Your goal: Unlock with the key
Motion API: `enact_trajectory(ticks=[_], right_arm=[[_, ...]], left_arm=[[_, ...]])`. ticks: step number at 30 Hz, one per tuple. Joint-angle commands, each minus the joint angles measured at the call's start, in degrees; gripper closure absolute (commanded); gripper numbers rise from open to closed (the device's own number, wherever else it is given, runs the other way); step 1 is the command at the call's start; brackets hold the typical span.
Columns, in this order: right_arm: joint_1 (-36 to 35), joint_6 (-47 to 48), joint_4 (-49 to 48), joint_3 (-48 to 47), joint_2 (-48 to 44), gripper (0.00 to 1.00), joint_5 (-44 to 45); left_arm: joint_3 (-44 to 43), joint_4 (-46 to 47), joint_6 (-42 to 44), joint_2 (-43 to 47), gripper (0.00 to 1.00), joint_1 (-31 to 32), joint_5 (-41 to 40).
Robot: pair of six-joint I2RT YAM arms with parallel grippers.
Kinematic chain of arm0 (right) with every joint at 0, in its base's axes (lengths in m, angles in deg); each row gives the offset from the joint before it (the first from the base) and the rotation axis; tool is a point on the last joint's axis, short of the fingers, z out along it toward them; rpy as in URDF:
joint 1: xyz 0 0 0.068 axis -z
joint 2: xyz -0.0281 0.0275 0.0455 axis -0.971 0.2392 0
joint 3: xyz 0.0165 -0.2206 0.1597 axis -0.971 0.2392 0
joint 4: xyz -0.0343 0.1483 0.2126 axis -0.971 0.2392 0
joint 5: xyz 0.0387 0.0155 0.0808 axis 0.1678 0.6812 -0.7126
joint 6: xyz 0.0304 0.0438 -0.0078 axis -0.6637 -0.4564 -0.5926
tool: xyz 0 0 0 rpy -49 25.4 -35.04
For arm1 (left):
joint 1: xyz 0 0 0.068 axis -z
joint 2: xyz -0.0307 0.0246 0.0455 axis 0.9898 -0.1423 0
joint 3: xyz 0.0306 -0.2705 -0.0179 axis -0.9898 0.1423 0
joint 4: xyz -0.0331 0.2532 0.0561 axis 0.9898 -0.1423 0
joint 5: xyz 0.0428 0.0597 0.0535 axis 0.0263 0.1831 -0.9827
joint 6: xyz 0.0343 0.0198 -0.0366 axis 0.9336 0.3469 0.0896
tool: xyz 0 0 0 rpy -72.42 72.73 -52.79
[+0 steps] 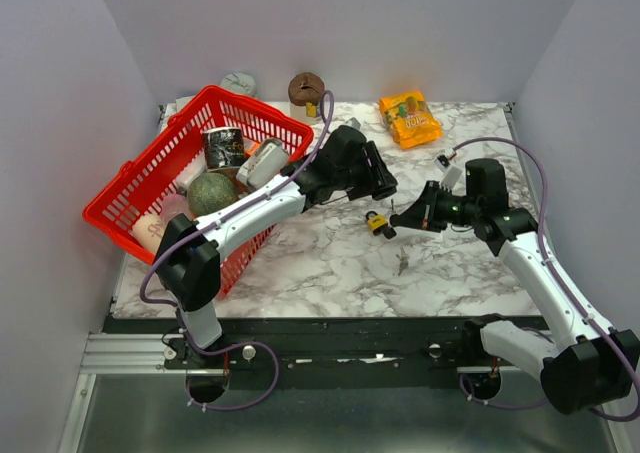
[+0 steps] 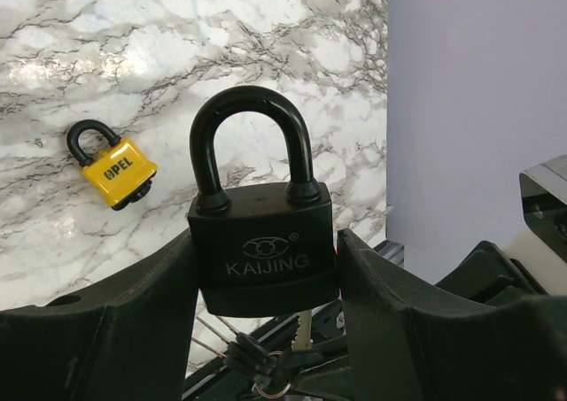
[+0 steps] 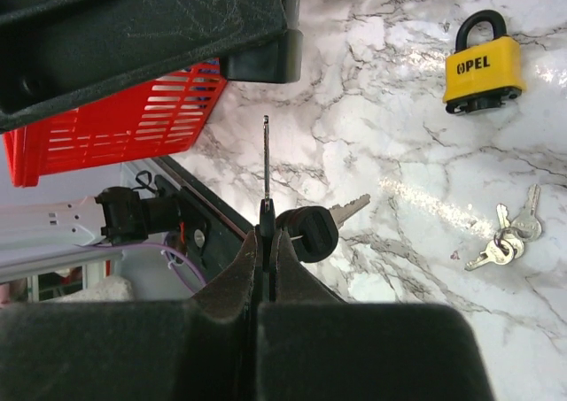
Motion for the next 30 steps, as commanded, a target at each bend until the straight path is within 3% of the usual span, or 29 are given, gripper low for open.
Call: enact_trajectory(ticks=[1,30], right_arm=[[-0.26,0.8,1.53,-1.51,-0.15,0.99,-1.0],[-0.34,-1.57,-0.76,0.77,0.28,0.99,0.14]], left_arm=[[-1.94,3.22,0.06,3.13,1.0,0.82,-0.19],[-1.24,3.58,0.15,2.69,1.0,3.29,1.22]])
